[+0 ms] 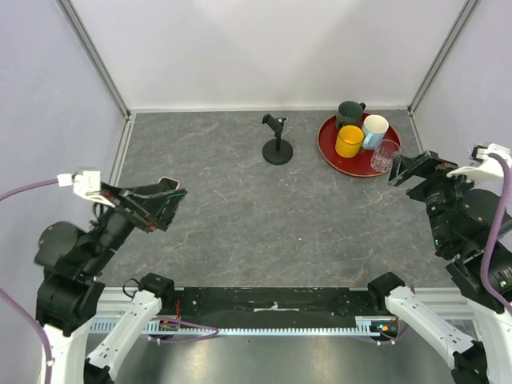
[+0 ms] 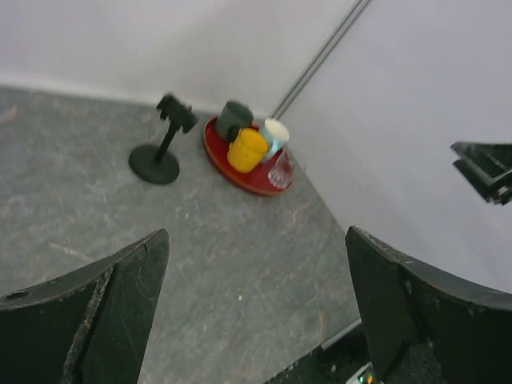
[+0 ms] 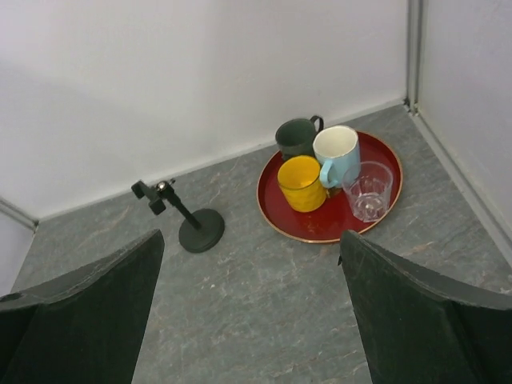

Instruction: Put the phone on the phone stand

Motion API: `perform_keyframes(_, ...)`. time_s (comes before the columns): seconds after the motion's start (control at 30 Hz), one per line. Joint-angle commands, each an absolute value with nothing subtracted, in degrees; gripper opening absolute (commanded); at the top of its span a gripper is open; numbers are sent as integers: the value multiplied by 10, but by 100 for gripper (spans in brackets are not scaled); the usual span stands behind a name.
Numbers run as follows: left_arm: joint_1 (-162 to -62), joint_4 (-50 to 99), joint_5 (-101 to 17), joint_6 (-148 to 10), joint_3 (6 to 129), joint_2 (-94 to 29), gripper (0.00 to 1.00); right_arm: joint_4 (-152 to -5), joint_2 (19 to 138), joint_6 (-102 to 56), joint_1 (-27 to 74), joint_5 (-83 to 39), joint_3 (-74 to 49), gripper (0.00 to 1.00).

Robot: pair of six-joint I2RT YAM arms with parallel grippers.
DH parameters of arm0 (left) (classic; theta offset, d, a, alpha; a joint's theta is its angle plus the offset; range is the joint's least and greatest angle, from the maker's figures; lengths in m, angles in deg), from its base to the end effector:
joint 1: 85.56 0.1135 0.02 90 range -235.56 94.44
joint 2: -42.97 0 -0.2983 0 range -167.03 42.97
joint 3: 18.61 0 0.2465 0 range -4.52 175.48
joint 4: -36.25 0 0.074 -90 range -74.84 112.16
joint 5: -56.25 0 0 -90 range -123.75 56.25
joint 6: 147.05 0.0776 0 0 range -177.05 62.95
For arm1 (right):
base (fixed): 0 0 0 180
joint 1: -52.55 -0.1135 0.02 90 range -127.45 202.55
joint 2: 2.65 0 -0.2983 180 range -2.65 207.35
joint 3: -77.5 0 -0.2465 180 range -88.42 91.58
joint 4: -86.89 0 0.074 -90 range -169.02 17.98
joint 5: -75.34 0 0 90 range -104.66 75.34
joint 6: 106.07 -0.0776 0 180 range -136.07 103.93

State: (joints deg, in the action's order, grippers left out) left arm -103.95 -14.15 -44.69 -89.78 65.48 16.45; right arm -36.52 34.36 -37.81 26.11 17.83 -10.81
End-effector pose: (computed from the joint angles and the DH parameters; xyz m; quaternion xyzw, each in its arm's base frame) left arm 0.0279 -0.0248 0.4735 -0.0113 0.6623 -0.3790 0.6463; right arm 0.0756 -0.0090 0.4895 0.1660 0.6975 0.0889 0.6914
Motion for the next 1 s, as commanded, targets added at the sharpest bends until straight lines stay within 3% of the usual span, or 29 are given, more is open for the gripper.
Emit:
perform_keyframes(0.0,-1038,-177,-512,-889,581,147,97,-395,388,-387,262,85,-160,98)
perform_keyframes(0.17,-1038,-211,-533,-865,501,133,99,-475,494,-364,262,-164,-235,98)
perform_keyframes(0.3,-1038,-230,-526,-861,452,120,100,-558,616,-374,258,-238,-270,98)
perform_keyframes(0.5,-1038,-224,-537,-854,431,148,100,-673,788,-344,248,-235,-208,98)
perform_keyframes(0.83,-1032,-177,-565,-849,398,242,100,-700,1021,-259,246,-166,50,98)
perform_keyframes(0.97,-1025,-177,-561,-850,399,255,100,-660,1113,-257,247,-138,148,85)
